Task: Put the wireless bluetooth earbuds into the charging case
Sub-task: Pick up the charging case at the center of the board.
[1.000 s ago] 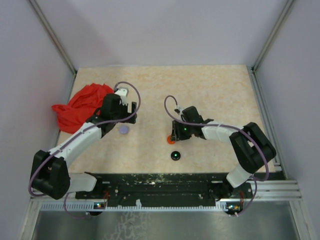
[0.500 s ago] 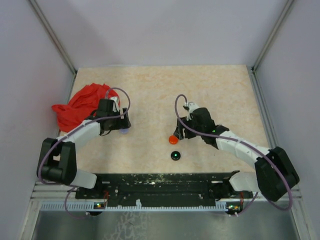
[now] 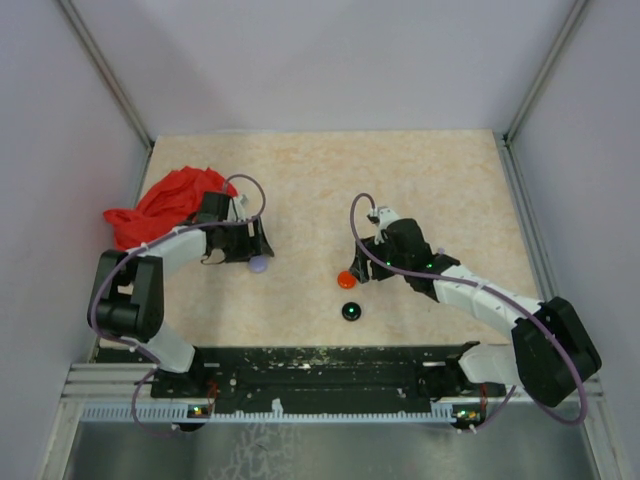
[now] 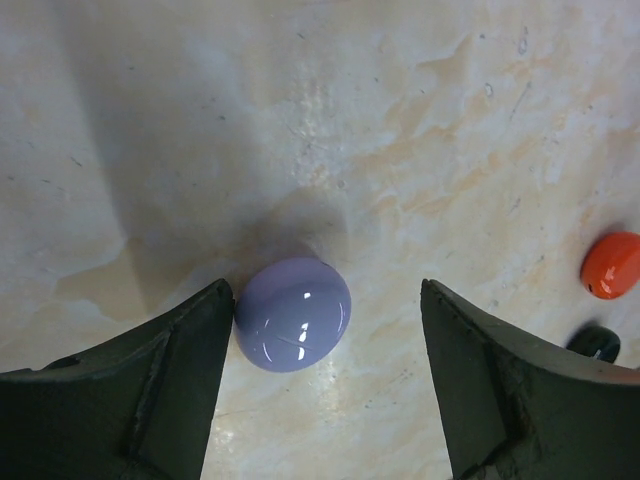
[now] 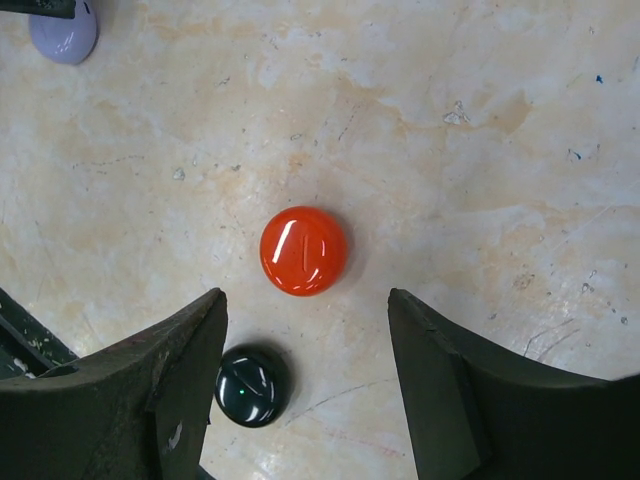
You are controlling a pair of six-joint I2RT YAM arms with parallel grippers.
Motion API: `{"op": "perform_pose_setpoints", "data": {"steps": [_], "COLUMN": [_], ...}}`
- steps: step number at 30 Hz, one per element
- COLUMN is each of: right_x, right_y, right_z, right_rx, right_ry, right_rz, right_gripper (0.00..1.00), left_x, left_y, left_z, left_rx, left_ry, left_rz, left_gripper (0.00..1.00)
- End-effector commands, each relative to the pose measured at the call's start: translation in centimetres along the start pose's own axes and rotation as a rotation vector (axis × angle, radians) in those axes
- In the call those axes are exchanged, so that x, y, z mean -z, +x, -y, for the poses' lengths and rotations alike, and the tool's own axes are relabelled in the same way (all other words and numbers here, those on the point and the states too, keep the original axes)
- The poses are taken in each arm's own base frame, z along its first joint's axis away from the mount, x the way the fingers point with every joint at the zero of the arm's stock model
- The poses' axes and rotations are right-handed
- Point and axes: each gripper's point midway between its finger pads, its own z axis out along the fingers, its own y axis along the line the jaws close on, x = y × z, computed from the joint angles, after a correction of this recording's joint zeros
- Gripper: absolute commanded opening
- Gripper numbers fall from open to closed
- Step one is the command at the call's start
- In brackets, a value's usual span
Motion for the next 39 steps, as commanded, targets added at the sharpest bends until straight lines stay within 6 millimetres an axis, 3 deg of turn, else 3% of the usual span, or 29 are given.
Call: {"op": "perform_pose_setpoints", "data": {"steps": [1, 11, 21, 31, 34, 39], "right_x": [0.3, 0.4, 0.6, 0.6, 0.7, 0.7], "right_y": [-2.0, -1.9, -1.9, -1.7, -1.7, -1.7], "right_z": [-0.4, -0.6, -0.6, -0.8, -1.1, -1.6], "right_rx": [0.027, 0.030, 0.034, 0.041, 0.049, 0.059], "right_ry": [-0.018, -0.027, -0.029, -0.044, -0.061, -0.089], "right_rz": [0.069, 0.071, 0.077, 0.066, 0.067, 0.073], "right_gripper": [0.66, 0.66, 0.66, 0.66, 0.66, 0.66], "left_x": [0.3, 1.1, 0.0, -1.7, -1.0, 1.0], "left_y": [1.6, 3.7, 6.4, 4.6, 3.9, 3.2], "left_z": [2.0, 6.1, 10.7, 14.8, 14.4, 11.4], "left_rx": [0.046, 0.003, -0.042, -0.158, -0.223, -0.310], "left_ry": [0.100, 0.163, 0.236, 0.263, 0.222, 0.066], "left_rz": [-0.075, -0.125, -0.193, -0.156, -0.139, -0.093], "left_gripper": [0.80, 0.76, 0.74, 0.74, 0.74, 0.78]}}
